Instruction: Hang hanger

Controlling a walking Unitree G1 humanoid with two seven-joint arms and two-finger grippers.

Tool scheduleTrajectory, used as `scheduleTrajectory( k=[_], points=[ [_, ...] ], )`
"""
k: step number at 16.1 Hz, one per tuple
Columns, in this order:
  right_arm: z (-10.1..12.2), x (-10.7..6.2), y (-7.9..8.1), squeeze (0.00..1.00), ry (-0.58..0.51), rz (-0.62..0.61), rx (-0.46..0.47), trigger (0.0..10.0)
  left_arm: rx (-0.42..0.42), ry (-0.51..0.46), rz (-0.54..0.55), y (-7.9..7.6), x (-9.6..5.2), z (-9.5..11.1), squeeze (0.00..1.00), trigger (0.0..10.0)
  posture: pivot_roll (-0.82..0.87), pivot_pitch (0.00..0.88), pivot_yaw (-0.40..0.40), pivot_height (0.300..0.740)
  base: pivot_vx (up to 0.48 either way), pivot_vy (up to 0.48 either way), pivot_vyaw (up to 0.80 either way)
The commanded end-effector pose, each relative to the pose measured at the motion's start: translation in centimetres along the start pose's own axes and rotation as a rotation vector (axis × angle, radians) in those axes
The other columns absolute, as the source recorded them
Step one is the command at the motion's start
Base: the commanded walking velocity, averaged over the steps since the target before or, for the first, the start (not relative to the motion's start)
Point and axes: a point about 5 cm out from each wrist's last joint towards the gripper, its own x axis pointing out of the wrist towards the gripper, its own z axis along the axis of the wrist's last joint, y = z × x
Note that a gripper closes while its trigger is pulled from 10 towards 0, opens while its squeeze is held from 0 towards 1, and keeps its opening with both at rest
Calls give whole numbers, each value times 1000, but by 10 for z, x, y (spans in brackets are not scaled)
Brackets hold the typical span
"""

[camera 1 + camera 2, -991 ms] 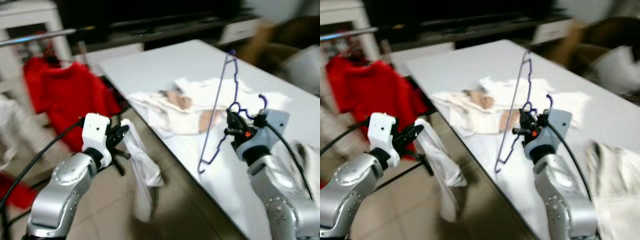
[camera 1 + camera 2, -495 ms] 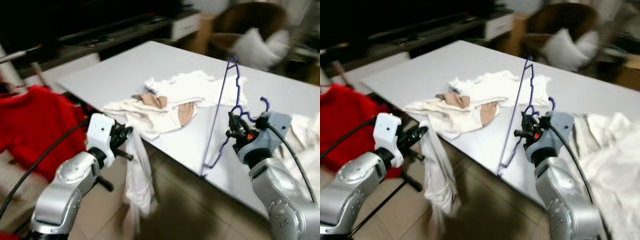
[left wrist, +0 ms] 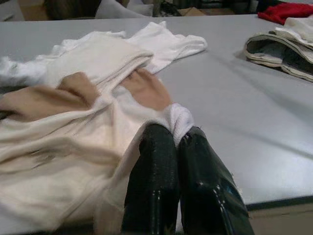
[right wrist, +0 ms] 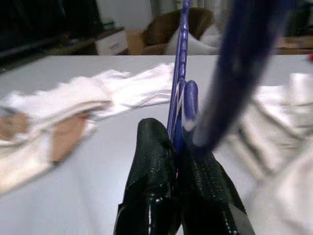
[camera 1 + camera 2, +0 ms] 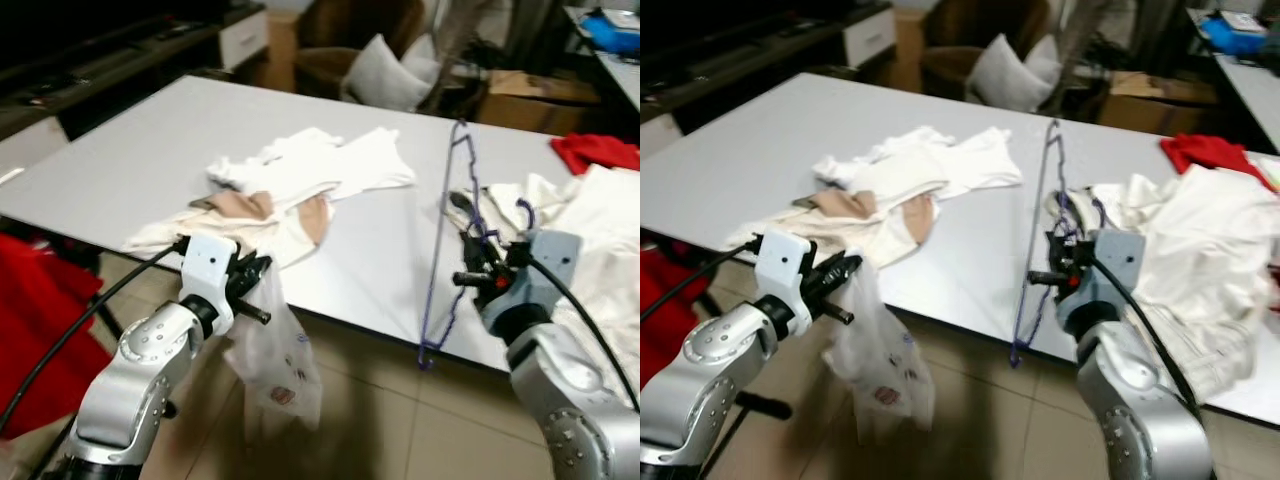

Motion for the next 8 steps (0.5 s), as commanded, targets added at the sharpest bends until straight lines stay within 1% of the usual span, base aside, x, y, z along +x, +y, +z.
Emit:
scheduleTrajectory(
  k=[1, 2, 4, 6, 8],
  points=[
    [3, -3, -7, 0, -8, -25, -21, 10000, 12, -26, -21, -4, 4, 5, 0, 10000, -71, 0, 39, 740, 0, -480, -800],
    [5, -4, -7, 0, -10, -10, -24, 10000, 16, -26, -29, -5, 5, 5, 0, 10000, -71, 0, 39, 740, 0, -322, -800],
    [7, -5, -5, 0, -16, 6, -33, 10000, 13, -29, -32, -4, 6, 6, 0, 10000, -83, 0, 47, 740, 0, 0, -800],
    [11, -5, -4, 0, -32, 13, -42, 10000, 22, -33, -20, 0, 7, 8, 0, 10000, -82, 0, 49, 740, 0, 0, -800],
    [14, -6, -3, 0, -44, 39, -50, 10000, 19, -57, -19, 3, 8, 13, 0, 10000, -82, 0, 50, 740, 0, 0, 0]
  ],
)
